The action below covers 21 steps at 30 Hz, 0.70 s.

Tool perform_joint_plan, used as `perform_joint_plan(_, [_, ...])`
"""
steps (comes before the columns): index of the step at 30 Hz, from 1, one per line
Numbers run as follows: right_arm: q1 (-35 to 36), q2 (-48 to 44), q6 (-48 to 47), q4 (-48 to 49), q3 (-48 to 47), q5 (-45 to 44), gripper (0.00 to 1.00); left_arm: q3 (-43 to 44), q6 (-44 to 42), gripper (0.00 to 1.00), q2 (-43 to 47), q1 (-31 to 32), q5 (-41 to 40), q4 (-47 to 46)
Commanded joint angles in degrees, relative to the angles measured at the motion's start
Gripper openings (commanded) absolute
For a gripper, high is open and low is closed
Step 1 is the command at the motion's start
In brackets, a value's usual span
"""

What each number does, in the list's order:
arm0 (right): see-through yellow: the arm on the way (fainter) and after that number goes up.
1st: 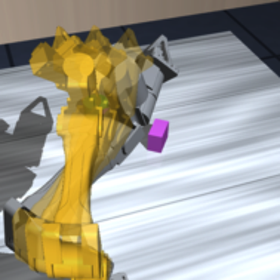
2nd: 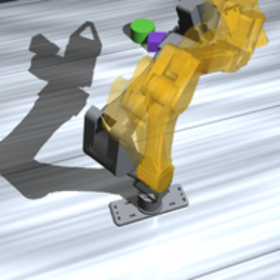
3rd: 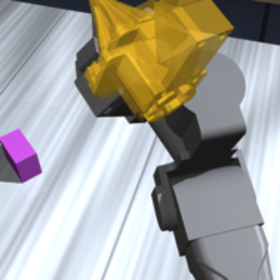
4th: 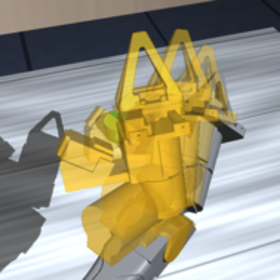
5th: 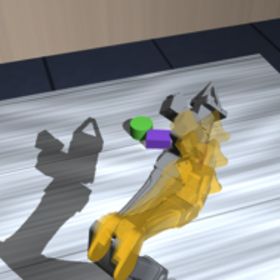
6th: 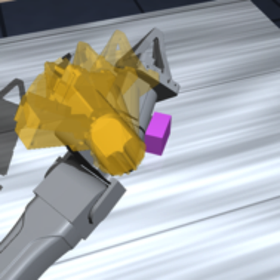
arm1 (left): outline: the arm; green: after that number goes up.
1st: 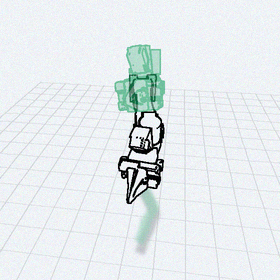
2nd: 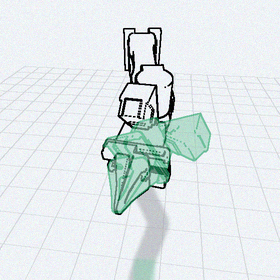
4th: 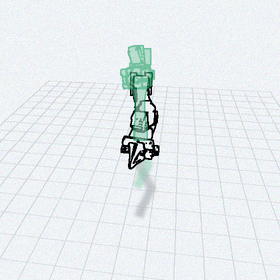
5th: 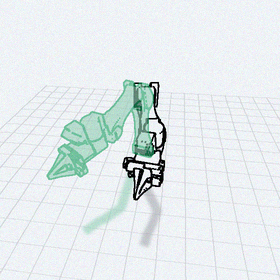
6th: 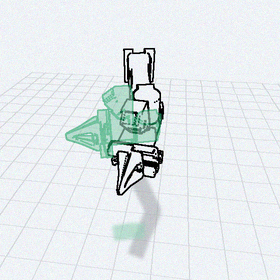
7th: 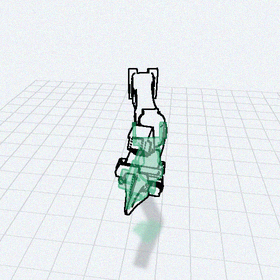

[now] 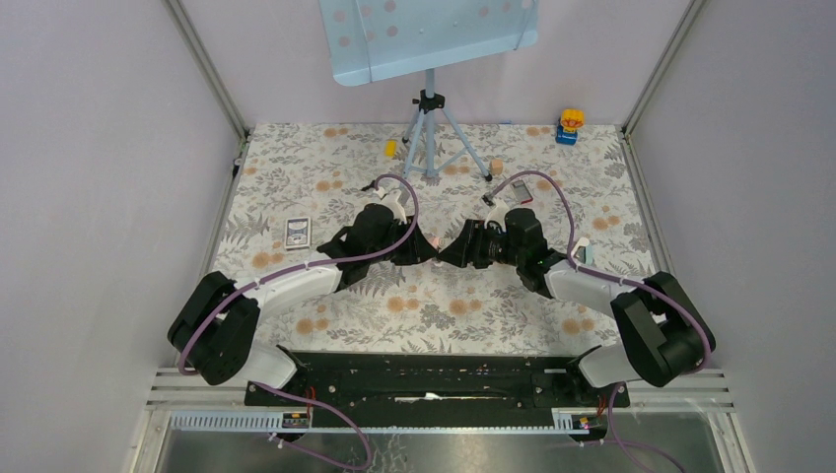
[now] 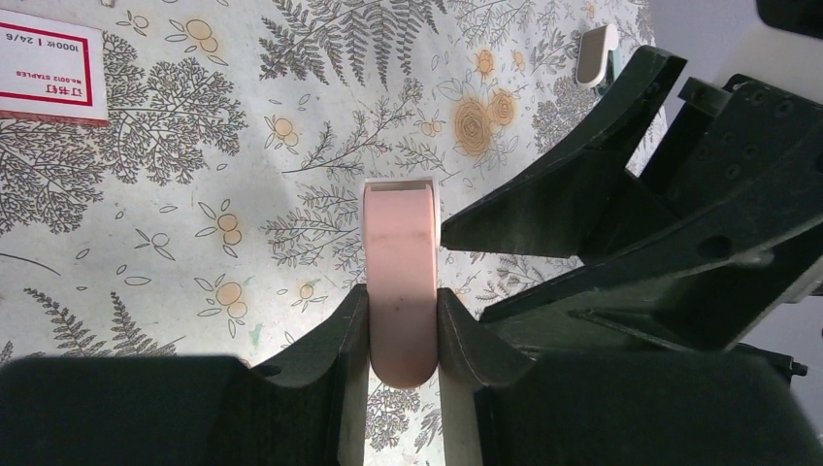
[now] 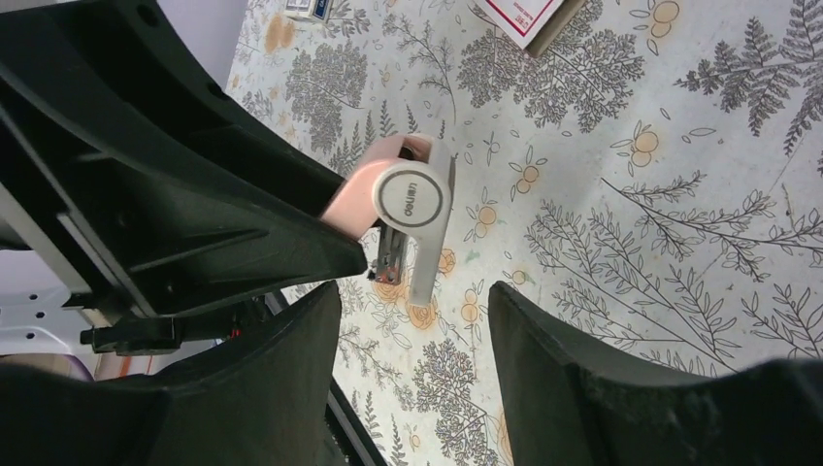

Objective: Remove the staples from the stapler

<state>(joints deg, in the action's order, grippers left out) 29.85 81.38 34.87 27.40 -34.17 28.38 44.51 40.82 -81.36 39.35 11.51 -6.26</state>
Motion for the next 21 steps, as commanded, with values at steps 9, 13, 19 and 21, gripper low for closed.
perform_joint_plan(9, [0.0,5.4,1.3,1.5,-2.2,-3.4,0.59,0.4,0.5,0.0,0.8,-0.1,0.5,-4.7])
perform_joint_plan(13, [0.0,7.3,-0.2,-0.2,-4.2,-6.3,0.59,0.3,0.1,0.0,0.4,-0.1,1.3,-4.7])
perform_joint_plan(19, [0.0,9.1,-3.8,-5.6,-8.4,-13.6,0.59,0.0,-0.9,0.0,0.9,-0.1,1.1,-3.8])
perform_joint_plan(21, [0.0,10.2,-4.2,-6.0,-9.8,-14.6,0.59,0.1,-1.2,0.0,0.9,-0.1,1.3,-3.5])
